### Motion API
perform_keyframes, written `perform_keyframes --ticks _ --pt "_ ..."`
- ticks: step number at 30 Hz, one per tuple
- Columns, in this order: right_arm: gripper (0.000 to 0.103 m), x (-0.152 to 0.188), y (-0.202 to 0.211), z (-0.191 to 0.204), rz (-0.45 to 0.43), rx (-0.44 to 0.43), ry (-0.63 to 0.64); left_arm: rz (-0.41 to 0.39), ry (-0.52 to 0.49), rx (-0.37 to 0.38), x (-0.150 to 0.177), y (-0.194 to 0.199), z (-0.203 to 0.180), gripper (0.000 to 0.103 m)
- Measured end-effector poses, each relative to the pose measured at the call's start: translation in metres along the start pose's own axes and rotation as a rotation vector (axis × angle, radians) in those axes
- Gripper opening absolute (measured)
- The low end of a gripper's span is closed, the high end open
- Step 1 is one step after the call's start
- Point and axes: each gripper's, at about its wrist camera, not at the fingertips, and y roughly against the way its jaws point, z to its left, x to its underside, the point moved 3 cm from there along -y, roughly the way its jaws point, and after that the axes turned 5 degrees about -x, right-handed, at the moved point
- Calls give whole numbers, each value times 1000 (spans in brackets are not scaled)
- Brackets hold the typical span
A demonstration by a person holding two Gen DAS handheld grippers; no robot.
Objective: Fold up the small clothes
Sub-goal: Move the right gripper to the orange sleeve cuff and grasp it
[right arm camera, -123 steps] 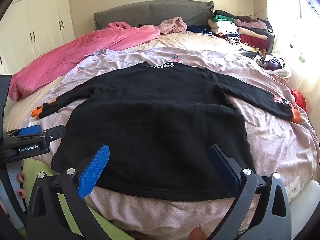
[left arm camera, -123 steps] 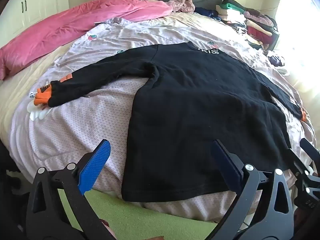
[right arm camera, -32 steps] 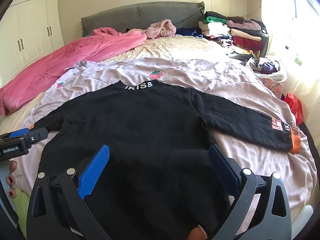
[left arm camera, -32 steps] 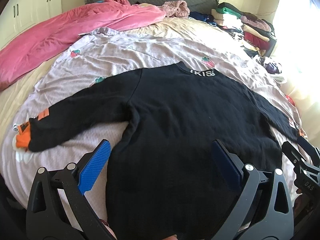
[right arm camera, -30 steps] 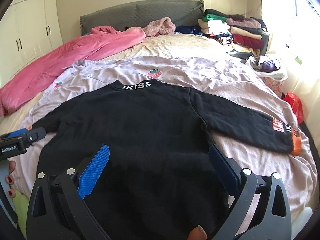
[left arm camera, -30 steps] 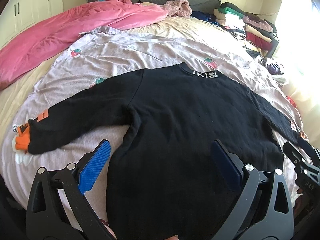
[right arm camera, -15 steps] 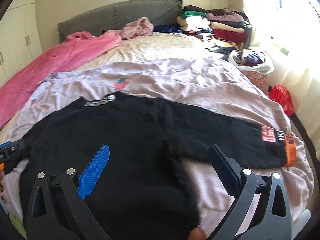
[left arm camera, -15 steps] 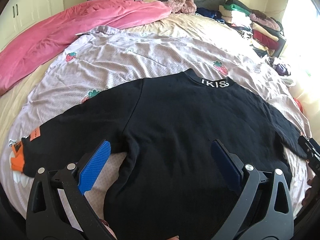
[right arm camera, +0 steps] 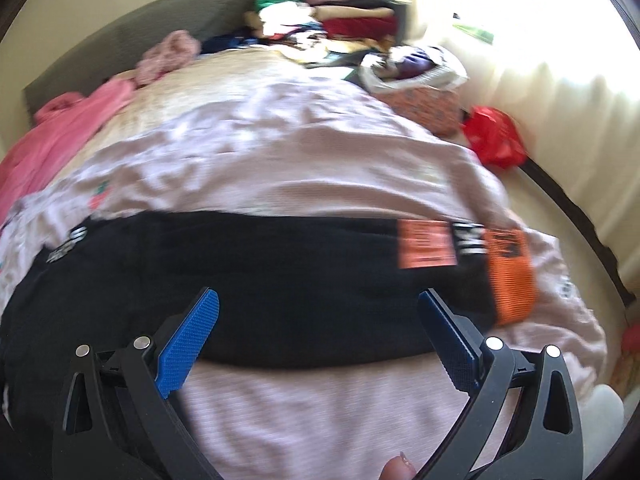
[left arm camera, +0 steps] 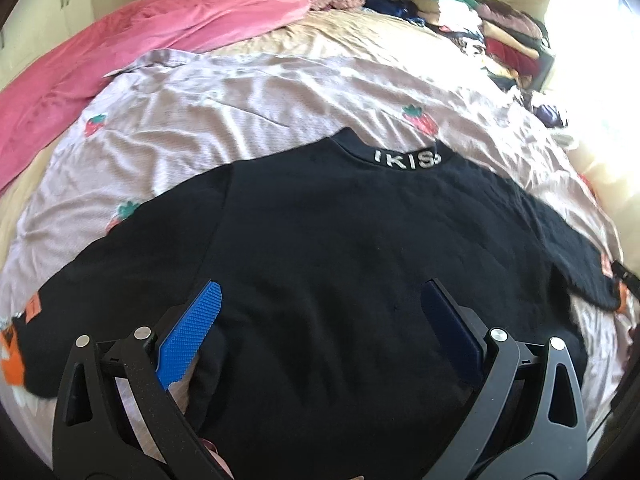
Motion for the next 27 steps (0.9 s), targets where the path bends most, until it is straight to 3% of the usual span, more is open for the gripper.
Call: perform_keyframes --ticks 6,10,17,20,26,27 --pt "99 -7 -11 -84 32 105 -127 6 -5 66 0 -14 -13 94" --pt "99 -8 -25 -125 74 157 -152 -19 -43 50 0 -18 -20 94" --pt "96 -13 -28 -150 69 116 -170 4 -64 61 0 -33 -28 94" --pt "70 -17 -31 -157 82 104 -181 6 -80 65 4 -36 -32 94" --pt "58 -17 -50 -163 140 70 -191 33 -92 97 15 -45 -39 94" --pt "49 -16 -54 -164 150 62 -199 35 -89 105 16 -45 -39 94"
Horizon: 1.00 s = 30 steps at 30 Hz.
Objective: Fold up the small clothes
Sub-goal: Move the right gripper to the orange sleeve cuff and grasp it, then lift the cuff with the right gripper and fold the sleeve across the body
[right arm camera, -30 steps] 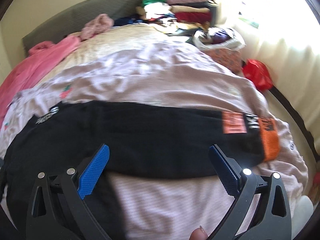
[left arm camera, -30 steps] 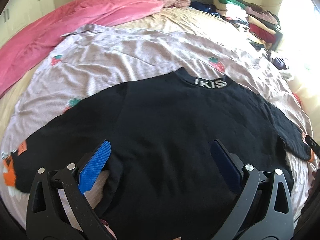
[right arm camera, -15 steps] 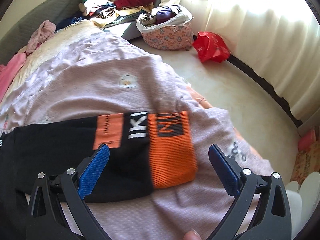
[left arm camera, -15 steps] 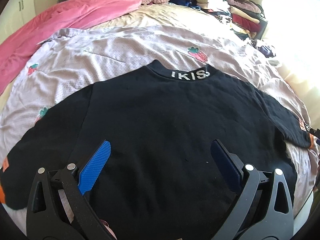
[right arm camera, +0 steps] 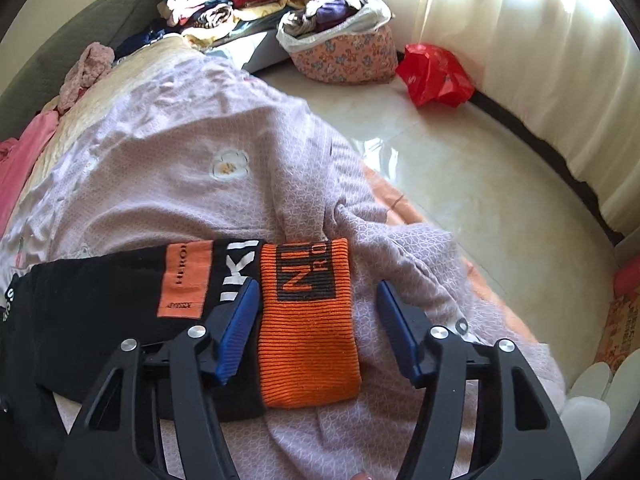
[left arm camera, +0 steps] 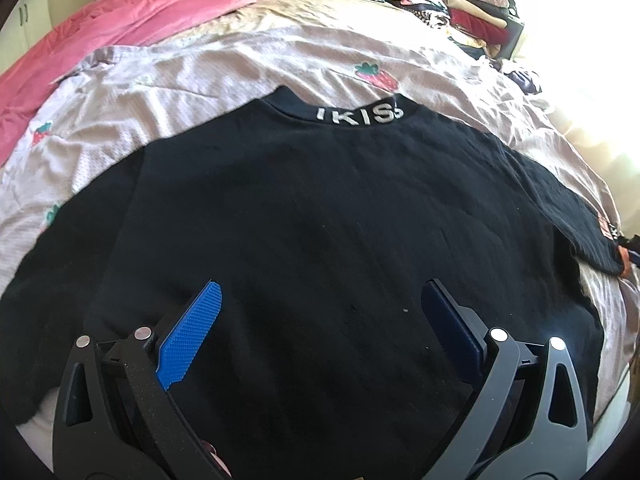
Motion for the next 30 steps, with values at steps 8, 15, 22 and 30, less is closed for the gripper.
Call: perform_keyframes --ticks 8,15,22,30 --pt "8 2 14 12 -42 -98 27 -20 2 25 3 9 0 94" --pt "7 6 57 53 -116 -213 150 -55 19 40 -2 27 6 94" --pt "7 17 95 139 -151 -378 297 -84 25 41 -2 46 14 94" --pt "7 42 119 246 -122 -587 432 -85 29 25 7 54 28 94"
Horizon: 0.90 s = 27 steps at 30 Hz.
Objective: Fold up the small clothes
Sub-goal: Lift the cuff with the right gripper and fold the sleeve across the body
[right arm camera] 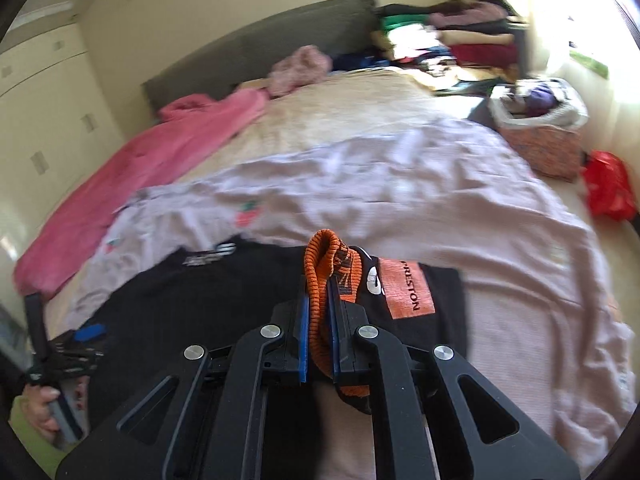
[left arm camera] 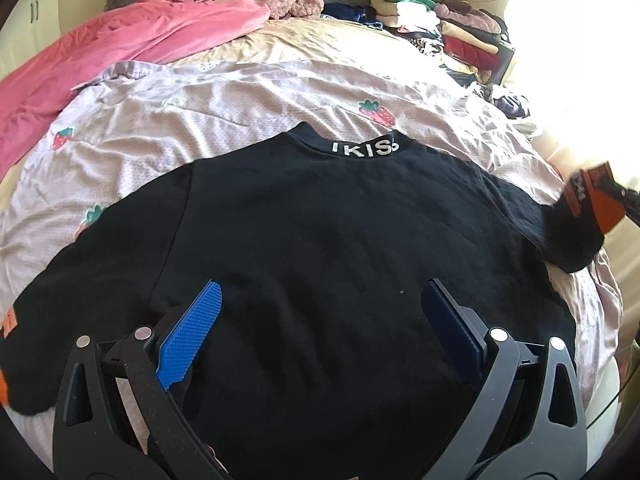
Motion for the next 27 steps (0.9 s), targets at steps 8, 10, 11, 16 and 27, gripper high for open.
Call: perform_keyframes --ticks 8,10,11,16,27 --pt "7 -10 -50 93 69 -139 99 -7 39 9 3 6 21 94" --pt "7 -11 -64 111 87 -158 113 -1 51 14 4 5 27 94" --pt "7 -10 -69 117 95 -168 113 2 54 18 5 4 29 94" --pt "7 -9 -93 148 131 -205 113 15 70 52 7 -1 32 94" --pt "10 -6 -132 195 177 -269 127 24 60 143 13 -5 30 94"
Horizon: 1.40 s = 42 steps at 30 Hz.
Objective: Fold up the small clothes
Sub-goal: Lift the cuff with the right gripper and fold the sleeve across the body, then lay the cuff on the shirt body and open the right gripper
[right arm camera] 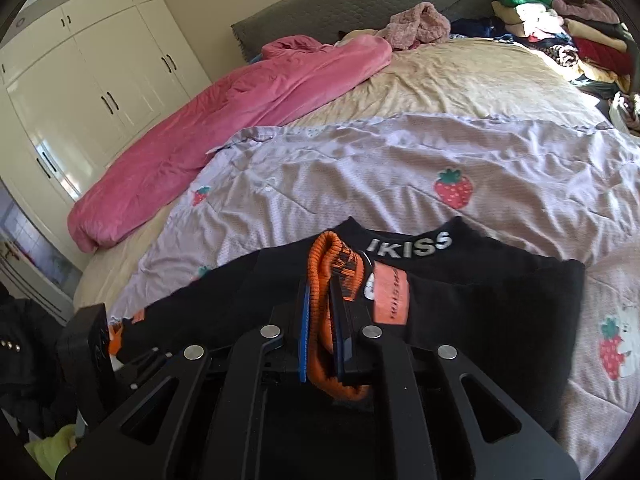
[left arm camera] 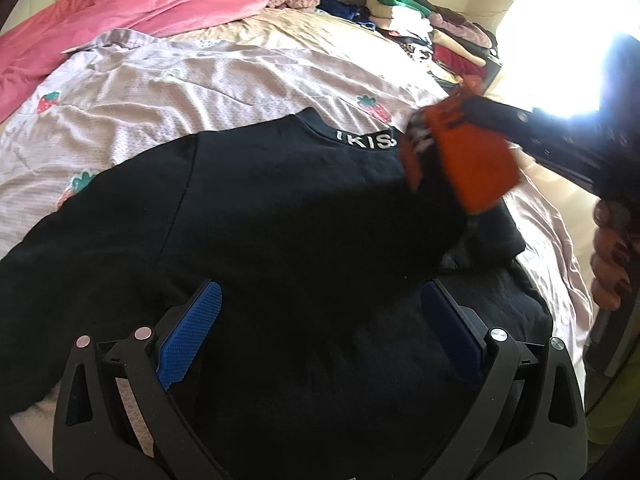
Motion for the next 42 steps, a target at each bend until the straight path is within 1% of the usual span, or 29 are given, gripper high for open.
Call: perform_keyframes --ticks 4,6,7,9,10,12,14,16,18,19,21,23,25,26,27,30,31,33,34,36,39,40,42 --pt "12 0 -5 1 -7 -8 -5 8 0 23 1 -1 2 94" --pt "18 2 -2 -5 -11 9 -10 9 6 32 0 -2 3 94" --pt "20 4 0 -9 -14 25 -8 11 12 38 -1 -3 3 94" --pt "32 7 4 -17 -17 58 -4 20 30 41 -3 -6 4 94" --pt "34 11 8 -24 -20 84 -4 28 46 43 -6 -9 5 94" --pt "43 16 14 -37 -24 125 -11 39 76 47 -9 -14 7 93" --pt "47 25 24 -53 -25 180 -23 57 113 58 -13 -21 8 90" --pt "49 35 37 -70 -33 227 -36 78 148 66 -17 -29 9 86" --pt "52 46 49 -85 -40 266 -55 90 180 77 -21 -38 9 85" --pt "52 49 53 -91 -44 275 -64 92 189 81 -22 -41 8 74" --pt "52 58 67 -105 -53 306 -89 106 211 72 -25 -52 7 58" --pt "52 64 81 -118 -69 330 -115 114 242 43 -28 -61 9 49" --pt "52 69 93 -128 -82 352 -137 101 248 28 -30 -66 9 28" --pt "52 70 96 -131 -88 359 -142 85 240 15 -31 -64 8 10" --pt "52 72 100 -134 -92 371 -145 65 219 0 -34 -60 7 3" --pt "52 74 105 -136 -97 394 -128 -5 185 19 -42 -37 8 3" --pt "52 75 104 -136 -97 403 -123 -40 157 -3 -44 -26 9 3" --pt "52 73 99 -134 -94 396 -116 -76 111 -48 -47 -16 11 3" --pt "52 73 95 -133 -90 393 -116 -81 96 -61 -48 -13 13 3" --pt "52 71 87 -129 -80 387 -109 -62 79 -59 -46 -15 15 5" --pt "52 69 70 -119 -51 373 -86 -34 43 -108 -43 -25 17 8" --pt "52 68 65 -116 -44 368 -75 -21 51 -113 -40 -27 20 15" --pt "52 67 54 -107 -25 358 -47 -16 66 -112 -36 -23 25 24"
